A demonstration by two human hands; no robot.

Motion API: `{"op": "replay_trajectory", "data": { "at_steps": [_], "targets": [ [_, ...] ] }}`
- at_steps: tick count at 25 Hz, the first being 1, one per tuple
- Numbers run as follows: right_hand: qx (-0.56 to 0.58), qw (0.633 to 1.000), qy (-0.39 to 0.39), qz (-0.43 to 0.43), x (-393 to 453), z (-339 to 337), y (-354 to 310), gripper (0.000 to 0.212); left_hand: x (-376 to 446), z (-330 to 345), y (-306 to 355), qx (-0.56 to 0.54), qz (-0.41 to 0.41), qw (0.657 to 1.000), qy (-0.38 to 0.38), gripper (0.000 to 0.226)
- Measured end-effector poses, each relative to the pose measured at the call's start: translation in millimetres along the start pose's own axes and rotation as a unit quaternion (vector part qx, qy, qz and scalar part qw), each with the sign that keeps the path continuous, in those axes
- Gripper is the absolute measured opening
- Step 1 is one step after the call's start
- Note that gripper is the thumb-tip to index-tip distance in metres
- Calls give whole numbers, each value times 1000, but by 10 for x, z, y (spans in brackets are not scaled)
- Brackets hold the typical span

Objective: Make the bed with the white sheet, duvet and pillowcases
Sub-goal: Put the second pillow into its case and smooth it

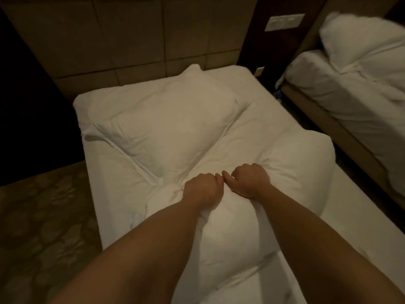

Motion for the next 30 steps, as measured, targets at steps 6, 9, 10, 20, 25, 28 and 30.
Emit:
{"op": "replay_trajectory", "data": {
  "at_steps": [6,9,10,20,25,28,30],
  "targets": [
    [32,996,68,49,-2232,-895,456,63,-1925,-193,1296,55,113,992,10,44],
    [47,993,90,62,-3453,-1186,747,60,-3005,-114,1958,61,143,987,38,48],
    [52,991,102,66,-3824,-1224,854,60,-3318,-15,2162,70,159,984,39,47],
    [229,943,120,210,-6652,-137,1889,52,-5166,1633,3520,22,140,983,-119,46],
    [235,920,126,289,-7336,1027,2080,53,-5212,2259,3765,196,355,914,17,38],
    [216,896,98,376,-7529,1647,2016,56,-5165,2986,3398,266,404,874,-54,48],
    [225,867,59,441,-7593,1877,1956,54,-5162,3327,3213,273,385,877,-85,54]
  ]
}}
Point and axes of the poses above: each hand's wrist, its own x-axis towards the middle knuckle, its own z-axis out of the palm, y = z × x, the point moved 7 cm from there along x, towards the middle knuckle, and after that the axes turned 5 degrees about y, right-handed, at the moved point
